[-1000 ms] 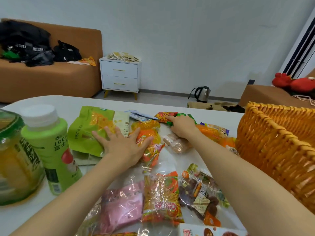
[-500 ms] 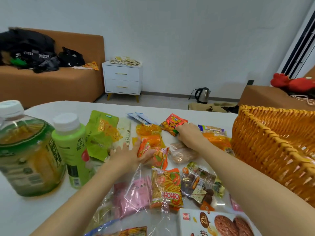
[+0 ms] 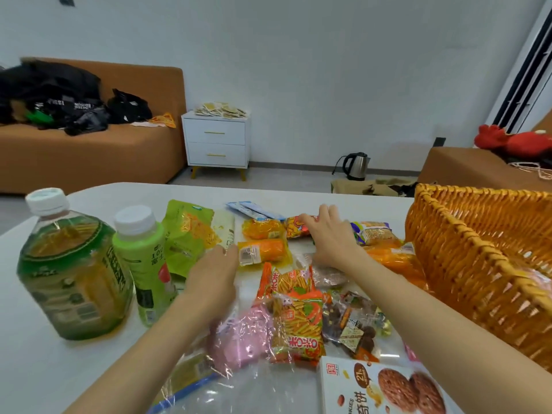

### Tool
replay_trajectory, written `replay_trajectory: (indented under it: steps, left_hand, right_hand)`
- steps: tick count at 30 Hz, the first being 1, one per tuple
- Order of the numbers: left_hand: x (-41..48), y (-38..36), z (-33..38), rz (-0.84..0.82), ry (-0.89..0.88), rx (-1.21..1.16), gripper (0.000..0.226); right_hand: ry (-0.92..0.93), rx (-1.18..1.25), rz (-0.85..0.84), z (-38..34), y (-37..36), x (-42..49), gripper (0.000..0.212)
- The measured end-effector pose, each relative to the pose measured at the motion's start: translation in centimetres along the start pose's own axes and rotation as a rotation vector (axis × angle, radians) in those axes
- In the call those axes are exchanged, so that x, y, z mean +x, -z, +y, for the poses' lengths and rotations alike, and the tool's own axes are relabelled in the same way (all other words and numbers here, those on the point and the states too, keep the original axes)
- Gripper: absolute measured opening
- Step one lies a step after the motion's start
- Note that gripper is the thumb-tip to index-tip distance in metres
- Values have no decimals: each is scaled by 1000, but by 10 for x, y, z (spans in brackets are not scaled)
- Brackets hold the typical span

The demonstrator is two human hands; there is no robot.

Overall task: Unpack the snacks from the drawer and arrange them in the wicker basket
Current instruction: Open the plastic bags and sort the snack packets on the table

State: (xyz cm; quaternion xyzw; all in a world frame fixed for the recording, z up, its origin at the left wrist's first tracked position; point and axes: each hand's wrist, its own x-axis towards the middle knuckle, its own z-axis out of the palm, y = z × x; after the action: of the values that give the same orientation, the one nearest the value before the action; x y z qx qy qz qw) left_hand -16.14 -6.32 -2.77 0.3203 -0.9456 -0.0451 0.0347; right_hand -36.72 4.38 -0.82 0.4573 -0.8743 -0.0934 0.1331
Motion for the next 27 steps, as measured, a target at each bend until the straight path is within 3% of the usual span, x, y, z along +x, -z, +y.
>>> replay_trajectory:
  steps: [3,6,8,13,17,21,27]
  left_hand:
    - [-4,-3,-7,-49,35,226,53]
    - [-4,-12,-15,-72,84,332,43]
    - [-2,-15,-17,-76,94,353,45]
    - [10,-18,-20,-64,121,369,45]
    - [18,-12,-7,-97,100,236,37]
    - [25,-5,3,-99,76,148,43]
    - [19,12,6,7,38,-45,47]
  right_hand:
    - [22,-32,-74,-9,-2,17,85]
    - [-84,219,-335,-11,-17,34,83]
    - [-166,335,-390,-13,-27,41,74]
    - [-223,320,-250,-18,-40,47,61]
    - [-204,225,-38,-9,-50,45,50]
    - [-164,201,95,1,-46,39,35]
    - [-19,453,231,11,-34,22,41]
